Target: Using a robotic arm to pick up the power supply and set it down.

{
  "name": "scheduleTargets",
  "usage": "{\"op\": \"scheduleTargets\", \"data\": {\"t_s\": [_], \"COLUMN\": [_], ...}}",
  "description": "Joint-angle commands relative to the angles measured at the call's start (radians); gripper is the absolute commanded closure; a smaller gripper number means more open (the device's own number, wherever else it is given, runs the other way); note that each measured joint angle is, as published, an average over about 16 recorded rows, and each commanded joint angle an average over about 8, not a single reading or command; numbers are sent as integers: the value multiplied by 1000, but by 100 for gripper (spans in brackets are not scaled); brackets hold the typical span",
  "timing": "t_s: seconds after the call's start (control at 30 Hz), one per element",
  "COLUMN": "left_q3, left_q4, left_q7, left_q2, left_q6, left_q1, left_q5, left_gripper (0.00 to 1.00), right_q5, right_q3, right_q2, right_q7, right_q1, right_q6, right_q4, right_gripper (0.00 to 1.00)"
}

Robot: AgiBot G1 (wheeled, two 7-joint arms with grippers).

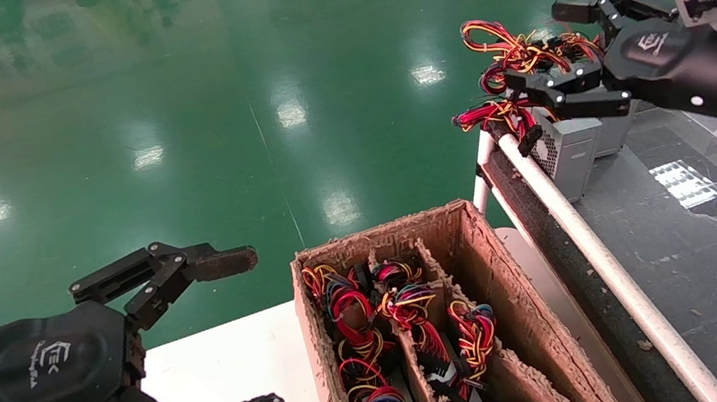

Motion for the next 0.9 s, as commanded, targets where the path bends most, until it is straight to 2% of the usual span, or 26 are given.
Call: {"op": "scheduleTargets", "data": {"t_s": [0.03,0.9], "left_q3": [0,0], "left_q4": [0,0], "left_q7": [0,0], "left_q2": [0,0], "left_q6": [0,0], "left_q1": [0,0], "left_q5": [0,0], "left_gripper": [0,0], "right_q5": [16,207], "right_q3": [2,33], "right_q2": [10,131], "right_q7": [15,195], "right_q1": [-18,-240], "right_q6": [-16,-216], "right_q4": [29,388], "right_gripper": [0,0]}}
